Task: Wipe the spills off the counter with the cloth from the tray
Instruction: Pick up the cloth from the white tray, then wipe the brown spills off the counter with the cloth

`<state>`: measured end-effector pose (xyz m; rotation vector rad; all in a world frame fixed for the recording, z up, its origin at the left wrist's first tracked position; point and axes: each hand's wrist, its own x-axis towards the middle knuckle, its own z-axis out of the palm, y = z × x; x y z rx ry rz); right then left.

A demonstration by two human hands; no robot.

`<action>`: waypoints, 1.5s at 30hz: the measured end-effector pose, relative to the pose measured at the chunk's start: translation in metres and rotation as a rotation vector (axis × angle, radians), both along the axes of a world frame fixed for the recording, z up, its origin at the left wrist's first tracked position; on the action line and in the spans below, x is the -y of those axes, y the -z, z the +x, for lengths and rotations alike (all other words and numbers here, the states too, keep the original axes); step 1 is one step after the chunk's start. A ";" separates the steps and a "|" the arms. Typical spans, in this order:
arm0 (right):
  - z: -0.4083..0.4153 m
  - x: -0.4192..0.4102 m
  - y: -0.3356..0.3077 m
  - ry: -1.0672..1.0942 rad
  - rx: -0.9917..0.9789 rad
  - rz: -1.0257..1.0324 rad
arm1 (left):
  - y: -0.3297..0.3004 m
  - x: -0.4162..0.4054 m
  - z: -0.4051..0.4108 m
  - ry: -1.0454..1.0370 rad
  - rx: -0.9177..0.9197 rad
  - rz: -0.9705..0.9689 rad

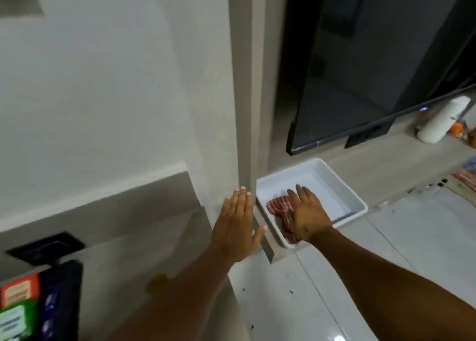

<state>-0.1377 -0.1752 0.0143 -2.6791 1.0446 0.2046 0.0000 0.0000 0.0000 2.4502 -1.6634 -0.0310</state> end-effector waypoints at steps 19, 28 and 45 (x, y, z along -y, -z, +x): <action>0.040 0.020 0.072 0.105 -0.039 0.314 | 0.066 0.044 -0.024 -0.049 -0.126 0.183; 0.037 -0.027 0.016 0.220 0.194 0.277 | 0.036 -0.019 -0.026 -0.074 -0.078 0.176; -0.075 -0.362 0.043 0.287 0.269 0.379 | 0.053 -0.359 -0.096 -0.246 -0.130 0.088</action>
